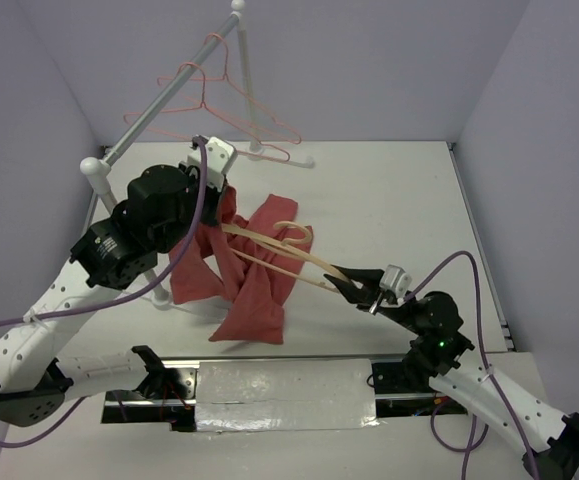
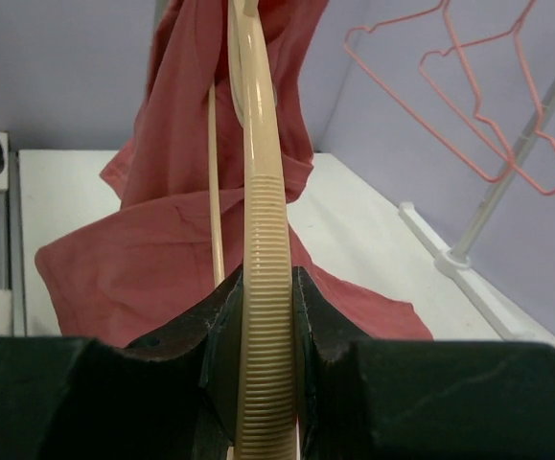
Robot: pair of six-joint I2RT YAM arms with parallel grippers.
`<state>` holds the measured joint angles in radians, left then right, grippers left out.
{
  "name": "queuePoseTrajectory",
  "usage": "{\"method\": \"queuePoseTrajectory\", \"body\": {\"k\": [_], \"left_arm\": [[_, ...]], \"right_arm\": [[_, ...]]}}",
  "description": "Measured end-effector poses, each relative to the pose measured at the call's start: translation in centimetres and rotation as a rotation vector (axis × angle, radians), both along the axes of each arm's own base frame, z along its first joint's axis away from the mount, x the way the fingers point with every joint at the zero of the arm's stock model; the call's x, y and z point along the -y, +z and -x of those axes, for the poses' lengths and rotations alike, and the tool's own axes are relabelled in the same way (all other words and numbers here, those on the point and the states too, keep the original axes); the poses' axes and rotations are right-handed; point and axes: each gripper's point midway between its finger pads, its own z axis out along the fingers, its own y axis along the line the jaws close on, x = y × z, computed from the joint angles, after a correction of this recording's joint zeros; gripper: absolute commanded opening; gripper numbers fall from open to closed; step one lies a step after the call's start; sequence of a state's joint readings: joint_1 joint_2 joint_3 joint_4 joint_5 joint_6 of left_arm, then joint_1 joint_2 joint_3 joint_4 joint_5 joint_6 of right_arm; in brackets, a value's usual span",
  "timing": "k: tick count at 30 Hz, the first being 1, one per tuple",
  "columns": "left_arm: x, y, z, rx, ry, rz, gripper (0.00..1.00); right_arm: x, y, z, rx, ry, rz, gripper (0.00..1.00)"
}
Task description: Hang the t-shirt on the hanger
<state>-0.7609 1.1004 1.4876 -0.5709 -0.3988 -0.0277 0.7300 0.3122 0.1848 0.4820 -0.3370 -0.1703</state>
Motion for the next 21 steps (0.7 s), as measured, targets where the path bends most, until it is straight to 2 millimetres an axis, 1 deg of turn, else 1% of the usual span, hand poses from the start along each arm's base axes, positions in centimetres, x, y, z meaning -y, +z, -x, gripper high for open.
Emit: {"method": "queuePoseTrajectory", "body": {"k": [4,6,11,15,18,21], "left_arm": [[1.7,-1.5,1.3,-0.041,-0.165,-0.073,0.00],[2.7,-1.9,2.1,-0.057,-0.255,-0.094,0.00],[4.9,-1.2,4.4,-0.042,-0.466,-0.092,0.00],[6.9,-0.6,6.2,-0.017,-0.635,-0.065,0.00],[8.6,0.1,6.5,0.013,-0.719,-0.038,0.00],[10.6,-0.1,5.4,0.038,-0.769,-0.025,0.00]], "right_arm": [[-0.7,-0.9,0.3,-0.013,0.041,0.036,0.00],[-0.9,-1.4,0.2,-0.028,0.046,0.050,0.00],[-0.8,-2.0,-0.7,-0.079,0.021,0.046,0.00],[0.2,-1.1,-2.1,-0.098,-0.034,-0.025,0.00],[1.3,-0.4,-3.3,-0.118,-0.095,-0.083,0.00],[2.4,0.1,-4.4,-0.141,-0.168,-0.135,0.00]]}}
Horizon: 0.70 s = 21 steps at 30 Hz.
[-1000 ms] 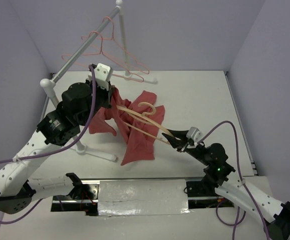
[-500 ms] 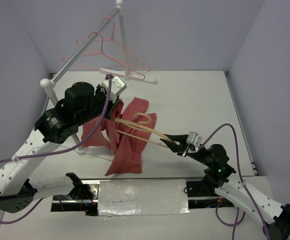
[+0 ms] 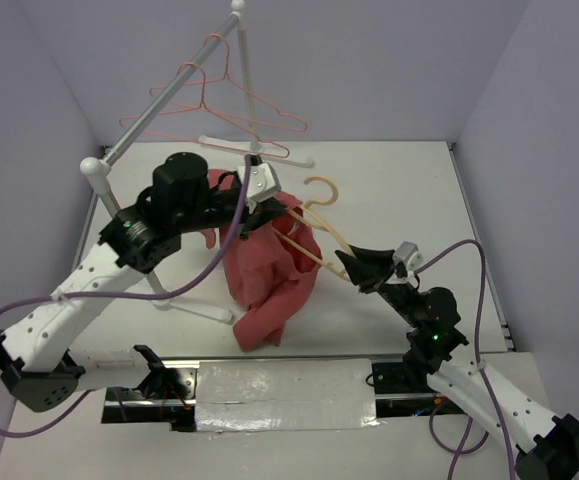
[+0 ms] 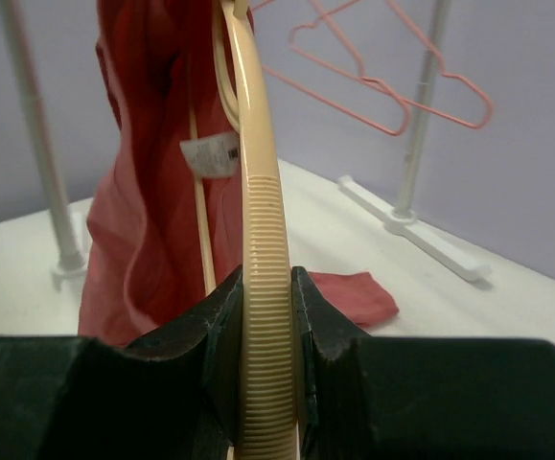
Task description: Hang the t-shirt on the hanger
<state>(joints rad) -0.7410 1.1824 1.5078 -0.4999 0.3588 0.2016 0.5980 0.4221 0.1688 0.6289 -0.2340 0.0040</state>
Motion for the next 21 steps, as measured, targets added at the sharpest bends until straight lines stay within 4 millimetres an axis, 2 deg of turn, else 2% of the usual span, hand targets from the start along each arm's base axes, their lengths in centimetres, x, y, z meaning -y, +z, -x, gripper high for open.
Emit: {"method": "queuePoseTrajectory", "body": {"k": [2,4,7,9,15,21], "left_arm": [[1.6,-1.4,-1.1,-0.007,-0.025,-0.001,0.00],[2.9,-3.9,-2.2,-0.039,-0.044,-0.020,0.00],[3.7,-6.7,-3.2,-0.076,-0.057,-0.042,0.00],[3.9,-7.8,-3.3,-0.091,-0.062,-0.048,0.00],[4.5,-7.3,-2.8,-0.097,-0.104,-0.009,0.00],[5.2,-7.2,-1.7,-0.107,-0.166,0.003,0.00]], "right_arm": [[0.8,0.0,-0.7,-0.018,-0.055,-0.026,0.00],[1.5,-0.5,-1.0,-0.035,-0.094,-0.047,0.00],[1.8,-2.0,-1.0,-0.054,-0.103,-0.036,0.00],[1.5,-2.7,-0.8,-0.061,-0.083,-0.018,0.00],[0.6,-3.2,-0.2,-0.042,-0.023,-0.003,0.00],[-0.5,-4.3,-1.1,-0.073,0.006,0.007,0.00]]}}
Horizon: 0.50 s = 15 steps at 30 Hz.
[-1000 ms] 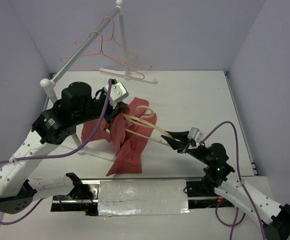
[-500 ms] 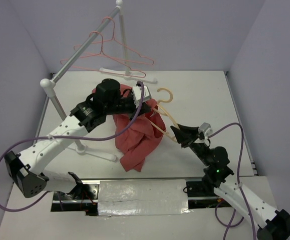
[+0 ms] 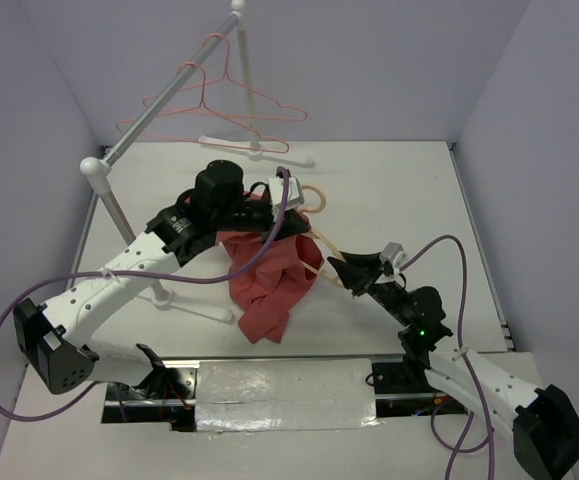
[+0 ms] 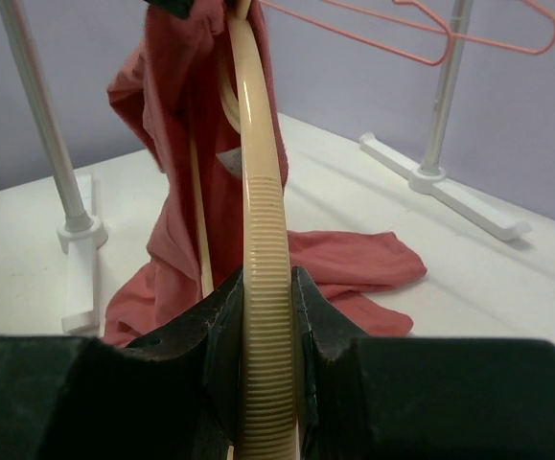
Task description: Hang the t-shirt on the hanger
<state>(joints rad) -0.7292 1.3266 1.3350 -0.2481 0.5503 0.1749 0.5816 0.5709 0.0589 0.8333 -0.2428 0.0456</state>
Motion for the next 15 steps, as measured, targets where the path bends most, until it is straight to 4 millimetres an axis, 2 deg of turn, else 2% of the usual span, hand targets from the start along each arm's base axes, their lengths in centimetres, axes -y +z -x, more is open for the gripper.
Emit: {"method": "queuePoseTrajectory", "body": {"k": [1,2,3,4,5,6,7,11,15], "left_arm": [[0.1,0.0,0.2,-0.001,-0.008,0.001,0.00],[0.2,0.0,0.3,-0.002,-0.013,0.002,0.04],[0.2,0.0,0.4,-0.002,-0.016,0.001,0.30],[0.2,0.0,0.5,-0.001,-0.015,-0.003,0.40],[0.2,0.0,0.6,-0.007,-0.015,-0.009,0.74],[0.2,0.0,0.6,-0.007,-0.008,-0.016,0.94],[0.3,0.1,0.9,-0.011,-0.007,-0.022,1.00],[0.2,1.1,1.6,-0.006,0.037,-0.065,0.99],[-1.6,3.9,0.3,0.050,0.188,-0.086,0.96]], "right_arm": [[-0.1,0.0,-0.1,-0.003,0.003,-0.004,0.00],[-0.3,-0.2,-0.3,-0.008,0.005,-0.005,0.00],[-0.4,-0.2,-0.3,-0.011,0.008,-0.009,0.00],[-0.4,-0.1,-0.4,-0.009,0.010,-0.016,0.00],[-0.4,0.1,-0.3,-0.003,0.012,-0.025,0.00],[-0.4,0.4,-0.3,0.002,0.014,-0.035,0.00],[-0.4,0.7,-0.2,0.012,0.015,-0.048,0.00],[0.0,1.4,-0.1,0.021,0.006,-0.092,0.00],[0.3,2.8,0.4,0.054,0.012,-0.140,0.00]]}}
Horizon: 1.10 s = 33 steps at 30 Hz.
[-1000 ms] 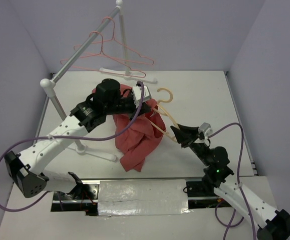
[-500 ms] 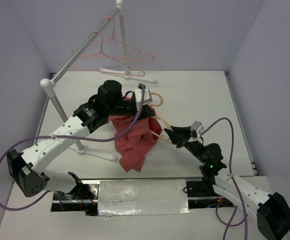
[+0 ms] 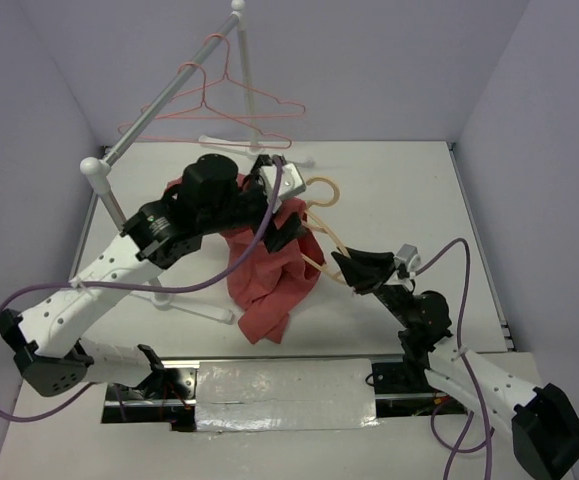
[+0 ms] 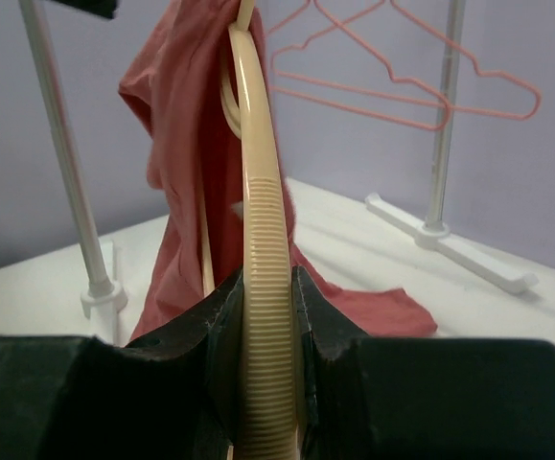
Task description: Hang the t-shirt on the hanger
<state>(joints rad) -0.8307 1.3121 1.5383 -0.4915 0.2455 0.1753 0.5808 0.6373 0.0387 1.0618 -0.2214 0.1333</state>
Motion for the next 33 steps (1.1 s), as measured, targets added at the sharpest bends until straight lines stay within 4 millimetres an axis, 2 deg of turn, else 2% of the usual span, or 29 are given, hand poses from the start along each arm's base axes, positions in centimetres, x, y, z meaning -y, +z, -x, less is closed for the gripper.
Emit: {"method": "queuePoseTrajectory", "body": {"k": [3,6,9,12,17,26,31,33], "left_arm": [[-3.1,2.6,-1.2,0.070,0.158,-0.006,0.94],[-6.0,5.3,-1.4,0.143,0.279,-0.004,0.93],[-7.7,6.3,-1.2,0.211,0.353,-0.032,0.95],[-8.2,5.4,-1.2,0.233,0.382,-0.091,0.95],[-7.9,3.3,-0.8,0.247,0.356,-0.196,0.97],[-5.6,2.7,1.5,0.220,0.191,-0.224,0.95],[-4.6,-0.5,1.3,0.179,0.144,-0.317,0.88],[-4.3,-1.9,1.2,0.161,0.129,-0.362,0.78]], "right_arm": [[0.4,1.3,0.6,0.038,-0.001,-0.032,0.00],[1.0,2.8,1.4,0.091,0.001,-0.064,0.00],[1.3,3.7,2.1,0.127,0.003,-0.080,0.00],[1.6,4.3,2.5,0.155,-0.001,-0.088,0.00],[1.0,3.5,2.4,0.143,0.018,-0.053,0.00],[0.3,3.0,2.8,0.149,0.058,-0.020,0.00],[0.0,3.1,3.7,0.176,0.094,-0.002,0.00],[-0.2,2.9,4.0,0.180,0.111,0.014,0.00]]}}
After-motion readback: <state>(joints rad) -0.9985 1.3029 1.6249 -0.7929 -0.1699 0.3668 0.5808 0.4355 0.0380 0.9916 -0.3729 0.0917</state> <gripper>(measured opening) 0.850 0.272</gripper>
